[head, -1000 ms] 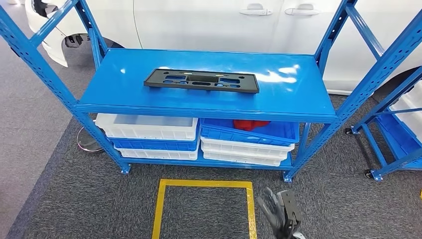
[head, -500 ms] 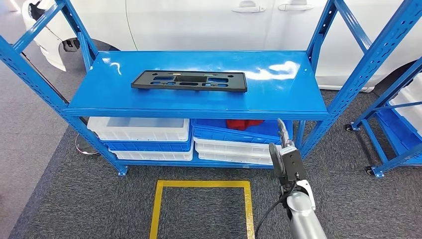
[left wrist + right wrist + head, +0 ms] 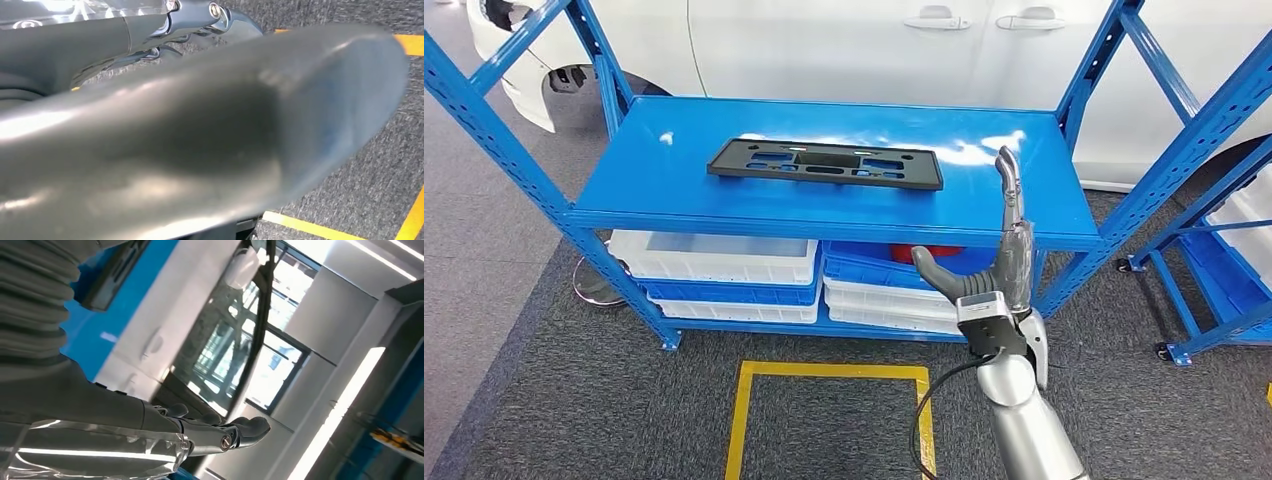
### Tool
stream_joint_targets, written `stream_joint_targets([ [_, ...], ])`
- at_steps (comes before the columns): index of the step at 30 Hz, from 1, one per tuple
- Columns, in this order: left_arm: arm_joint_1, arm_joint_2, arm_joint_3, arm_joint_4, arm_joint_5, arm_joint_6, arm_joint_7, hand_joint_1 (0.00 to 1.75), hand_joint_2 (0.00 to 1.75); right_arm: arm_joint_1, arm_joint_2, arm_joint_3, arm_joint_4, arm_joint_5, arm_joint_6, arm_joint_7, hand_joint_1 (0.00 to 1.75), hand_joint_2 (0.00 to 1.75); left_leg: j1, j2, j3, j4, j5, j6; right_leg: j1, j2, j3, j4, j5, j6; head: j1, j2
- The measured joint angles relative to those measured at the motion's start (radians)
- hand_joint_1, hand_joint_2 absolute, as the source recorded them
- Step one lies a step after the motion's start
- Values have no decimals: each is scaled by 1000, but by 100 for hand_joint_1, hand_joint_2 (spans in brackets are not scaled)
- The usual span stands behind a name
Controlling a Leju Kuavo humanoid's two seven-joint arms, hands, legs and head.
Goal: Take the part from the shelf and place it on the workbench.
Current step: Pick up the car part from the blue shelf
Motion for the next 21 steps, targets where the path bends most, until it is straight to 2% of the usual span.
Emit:
stream_joint_targets([
  [2, -3, -1, -7, 4, 15, 4, -4, 0, 0, -8, 0, 34, -16, 50, -40, 6, 0, 175, -2, -1, 5, 6, -9, -6, 1, 0, 63, -141, 73, -6, 0, 0],
  [3, -7, -1, -11, 6, 21, 6, -6, 0, 0, -12, 0, 52, -21, 78, -58, 11, 0, 175, -4, -2, 5, 10, -13, -11, 2, 0, 87, -196, 93, -10, 0, 0],
  [4, -10, -1, -16, 9, 27, 8, -8, 0, 0, -16, 0, 70, -23, 106, -75, 16, 0, 175, -6, -2, 4, 12, -16, -16, 4, 0, 100, -228, 99, -14, -1, 0],
  [8, -17, 0, -31, 17, 45, 13, -13, 0, 0, -18, 4, 138, -16, 225, -129, 39, 0, 175, -4, -1, 2, 25, -33, -39, 4, 3, 110, -246, 92, -36, -2, 0],
  [9, -18, 0, -34, 17, 49, 14, -14, 0, 0, -19, 8, 154, -11, 258, -140, 45, 0, 175, -2, 0, -11, 56, -50, -44, 1, 2, 115, -250, 91, -41, -3, 0],
  [10, -20, 1, -37, 18, 53, 14, -14, 0, 0, -19, 13, 170, -3, 290, -150, 51, 0, 175, 0, 0, -36, 109, -76, -50, -1, 1, 120, -252, 89, -45, -4, 0],
  [12, -22, 1, -45, 22, 58, 15, -15, 0, 0, -18, 22, 199, 19, 355, -166, 65, 0, 175, 3, 0, -113, 251, -129, -58, 0, 0, 126, -252, 82, -49, -5, 0],
  [13, -22, 2, -48, 24, 60, 16, -15, 0, 0, -17, 25, 212, 31, 386, -172, 71, 0, 175, 3, 0, -144, 300, -139, -59, 0, 0, 130, -252, 78, -49, -5, 0],
  [14, -22, 2, -50, 25, 61, 17, -15, 0, 0, -16, 28, 222, 42, 415, -178, 78, 0, 175, 3, 0, -159, 313, -127, -60, 0, 1, 136, -251, 74, -48, -5, 0],
  [15, -21, 3, -51, 27, 63, 18, -15, 0, 0, -15, 31, 231, 51, 443, -184, 85, 0, 175, 3, 0, -152, 283, -94, -58, 0, 2, 144, -251, 68, -47, -6, 0],
  [17, -21, 4, -53, 30, 67, 19, -16, 0, 0, -16, 37, 245, 66, 487, -193, 95, 0, 175, 2, 0, -97, 145, -10, -51, 0, 4, 162, -252, 55, -42, -5, 0],
  [18, -22, 5, -53, 32, 68, 20, -16, 0, 0, -17, 40, 250, 72, 503, -196, 99, 0, 175, 0, 0, -70, 81, 16, -45, 2, 4, 168, -252, 49, -37, -5, 0],
  [19, -23, 6, -53, 33, 69, 20, -17, 0, 0, -18, 42, 255, 77, 515, -198, 104, 0, 175, -2, 0, -53, 41, 26, -38, 3, 4, 172, -254, 46, -32, -5, 0],
  [21, -26, 6, -54, 35, 70, 20, -19, 0, 0, -24, 44, 269, 93, 542, -199, 122, 0, 175, -6, -1, -44, 18, 18, -23, 5, 4, 174, -252, 46, -20, -4, 0],
])
